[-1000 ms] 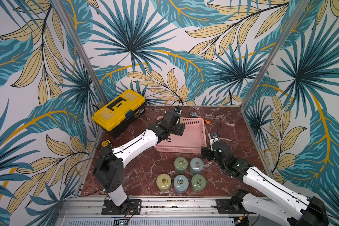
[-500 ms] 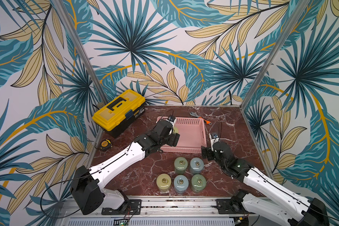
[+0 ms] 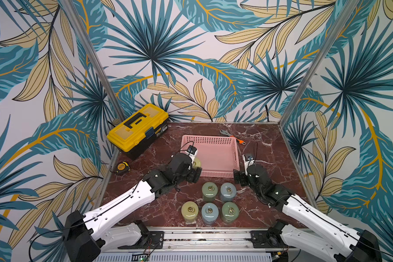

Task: Take the tea canister out of the basket
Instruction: Place the tea canister at the center of the board.

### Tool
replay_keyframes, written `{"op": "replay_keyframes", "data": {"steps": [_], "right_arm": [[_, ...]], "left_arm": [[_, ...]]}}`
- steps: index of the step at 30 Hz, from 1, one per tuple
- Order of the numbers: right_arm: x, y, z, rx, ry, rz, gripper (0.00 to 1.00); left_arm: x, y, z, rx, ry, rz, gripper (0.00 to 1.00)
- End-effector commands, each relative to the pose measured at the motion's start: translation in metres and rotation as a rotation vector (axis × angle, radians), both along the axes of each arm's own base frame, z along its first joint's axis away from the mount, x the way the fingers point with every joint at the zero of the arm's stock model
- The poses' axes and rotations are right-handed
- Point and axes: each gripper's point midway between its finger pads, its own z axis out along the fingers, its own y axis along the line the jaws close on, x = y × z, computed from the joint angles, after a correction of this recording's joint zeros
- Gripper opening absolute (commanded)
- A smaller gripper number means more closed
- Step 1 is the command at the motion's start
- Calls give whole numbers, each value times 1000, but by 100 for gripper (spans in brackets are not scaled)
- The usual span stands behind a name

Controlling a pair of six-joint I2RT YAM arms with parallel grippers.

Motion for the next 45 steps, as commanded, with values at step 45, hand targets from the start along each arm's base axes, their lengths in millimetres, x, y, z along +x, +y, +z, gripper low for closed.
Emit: {"op": "replay_keyframes", "data": {"steps": [45], "right_arm": [[0, -4, -4, -10, -9, -12, 99]], "left_arm": [[-18, 1, -103, -82, 94, 85, 48]]}}
